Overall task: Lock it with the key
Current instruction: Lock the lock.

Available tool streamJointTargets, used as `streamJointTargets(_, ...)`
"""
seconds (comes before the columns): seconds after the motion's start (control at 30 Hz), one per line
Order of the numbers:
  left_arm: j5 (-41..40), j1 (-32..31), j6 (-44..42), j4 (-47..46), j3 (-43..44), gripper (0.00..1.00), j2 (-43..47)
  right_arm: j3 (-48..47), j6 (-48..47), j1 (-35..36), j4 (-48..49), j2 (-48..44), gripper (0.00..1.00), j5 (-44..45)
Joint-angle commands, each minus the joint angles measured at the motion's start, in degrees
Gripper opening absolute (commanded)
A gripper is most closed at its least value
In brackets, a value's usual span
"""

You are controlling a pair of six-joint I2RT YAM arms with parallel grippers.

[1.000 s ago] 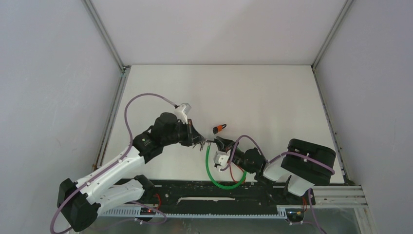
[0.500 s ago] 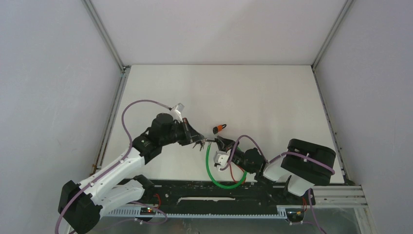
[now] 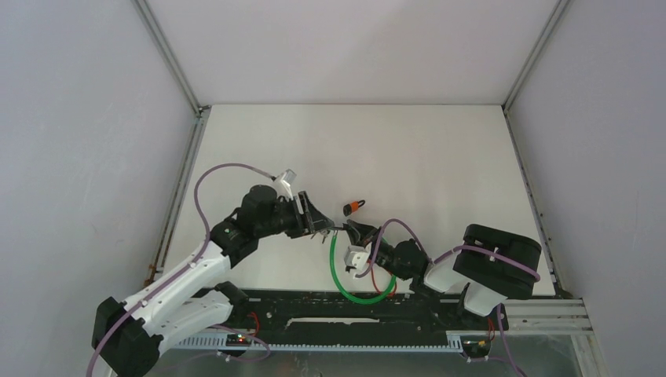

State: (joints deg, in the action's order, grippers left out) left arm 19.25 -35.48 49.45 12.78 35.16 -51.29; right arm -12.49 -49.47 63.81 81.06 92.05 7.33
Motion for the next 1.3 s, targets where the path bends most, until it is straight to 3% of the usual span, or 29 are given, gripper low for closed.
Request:
streamJointTargets(0.0,-1.66,-0.07,-3.62,2.59,2.67,0.65,1.92,-1.91,-0.34,0.29,6.18,-0.47,0.0,0.01)
streamJointTargets(0.17,-1.47,-0.11,-9.74,2.88,0.95,0.69,6.68,-2.25,3.43,-0.44,6.1,-1.12,0.0,1.13)
streamJointTargets(0.37,-3.85,-0.15,-16.46,-2.31,-6.46,0.74,22.56,-3.73,14.48,-2.8,6.07,-2.41,0.0,7.4)
streamJointTargets(0.5,-4.17,-0.74,-17.5,-6.42,-11.0,0.74,26.38,-4.46,18.85,-3.17,6.05,-2.45,0.0,10.58)
streamJointTargets(0.83,-16.11,-9.1,-22.13,-9.87,-11.71,0.72,20.83,-5.2,24.62,-3.19,6.01,-3.12,0.0,14.76)
streamJointTargets(1.03,-14.51,-9.55,-21.71,-17.84,-11.41,0.7,13.89,-4.4,25.14,-3.11,5.97,-3.93,0.0,12.48)
streamJointTargets(1.27,-13.09,-9.56,-24.07,-18.93,-7.57,0.61,6.94,-3.77,25.7,-3.37,5.87,-4.47,0.0,9.82)
